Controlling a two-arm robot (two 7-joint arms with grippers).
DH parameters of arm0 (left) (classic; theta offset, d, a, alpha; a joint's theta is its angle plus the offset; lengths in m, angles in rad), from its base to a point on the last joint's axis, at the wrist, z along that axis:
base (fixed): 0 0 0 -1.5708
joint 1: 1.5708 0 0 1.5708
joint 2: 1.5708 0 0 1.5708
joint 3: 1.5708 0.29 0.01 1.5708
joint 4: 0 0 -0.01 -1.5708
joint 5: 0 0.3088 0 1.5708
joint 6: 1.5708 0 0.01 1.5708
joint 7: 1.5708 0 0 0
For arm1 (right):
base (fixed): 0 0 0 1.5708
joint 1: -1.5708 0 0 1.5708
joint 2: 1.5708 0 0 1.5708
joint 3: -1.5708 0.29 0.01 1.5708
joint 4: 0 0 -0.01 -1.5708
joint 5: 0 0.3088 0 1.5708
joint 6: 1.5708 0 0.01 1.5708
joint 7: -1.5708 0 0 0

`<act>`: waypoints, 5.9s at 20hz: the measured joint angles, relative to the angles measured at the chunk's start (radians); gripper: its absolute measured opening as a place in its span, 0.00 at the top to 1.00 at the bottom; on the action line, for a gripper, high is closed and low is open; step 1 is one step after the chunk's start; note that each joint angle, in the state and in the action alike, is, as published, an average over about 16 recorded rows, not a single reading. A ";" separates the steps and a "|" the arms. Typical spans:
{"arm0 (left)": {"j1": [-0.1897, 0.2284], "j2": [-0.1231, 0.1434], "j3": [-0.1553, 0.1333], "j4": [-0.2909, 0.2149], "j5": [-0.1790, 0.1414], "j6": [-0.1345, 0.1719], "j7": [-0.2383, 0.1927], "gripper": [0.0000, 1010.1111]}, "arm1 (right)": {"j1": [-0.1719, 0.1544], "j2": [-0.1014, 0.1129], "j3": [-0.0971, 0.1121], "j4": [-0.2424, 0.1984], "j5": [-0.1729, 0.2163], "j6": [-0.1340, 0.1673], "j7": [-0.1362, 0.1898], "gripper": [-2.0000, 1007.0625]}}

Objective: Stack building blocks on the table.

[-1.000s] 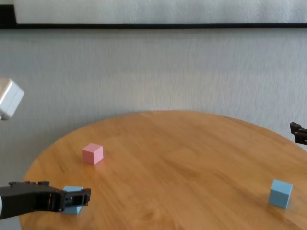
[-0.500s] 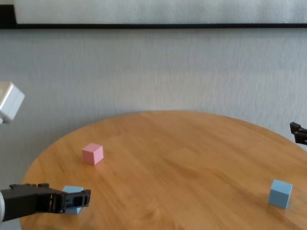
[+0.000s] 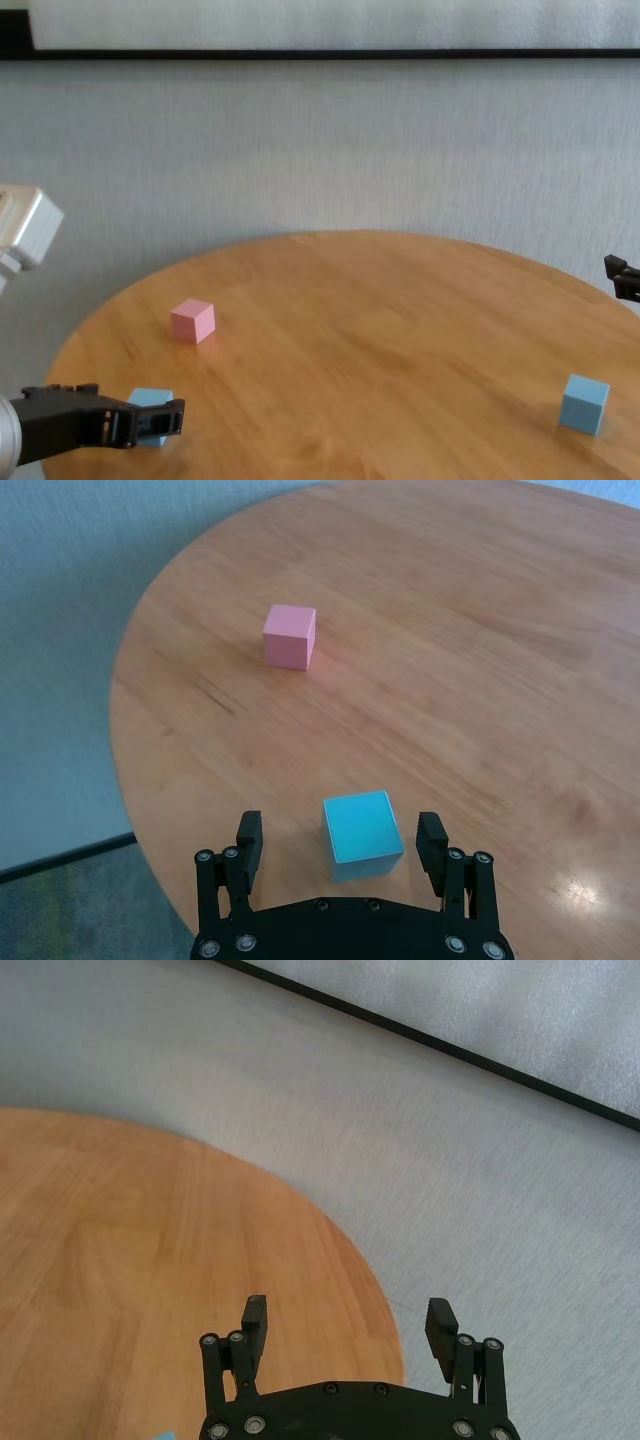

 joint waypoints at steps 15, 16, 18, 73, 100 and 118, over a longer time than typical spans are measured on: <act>-0.034 -0.037 -0.008 0.075 0.045 -0.018 -0.011 0.01 | 0.000 0.000 0.000 0.000 0.000 0.000 0.000 0.01; -0.035 -0.039 -0.009 0.078 0.047 -0.018 -0.013 0.01 | 0.000 0.000 0.000 0.000 0.000 0.000 0.000 0.01; -0.038 -0.043 -0.011 0.085 0.050 -0.017 -0.016 0.01 | 0.000 0.000 0.000 0.000 0.000 0.000 0.000 0.01; -0.132 0.011 0.076 0.144 0.144 -0.135 -0.290 0.60 | 0.000 0.000 0.000 0.000 0.000 0.000 0.000 0.01; -0.425 -0.086 0.279 0.380 0.189 -0.099 -0.597 0.60 | 0.000 0.000 0.000 0.000 0.000 0.000 0.000 0.01; -0.463 -0.116 0.306 0.462 0.172 -0.072 -0.604 0.59 | 0.000 0.000 0.000 0.000 0.000 0.000 0.000 0.01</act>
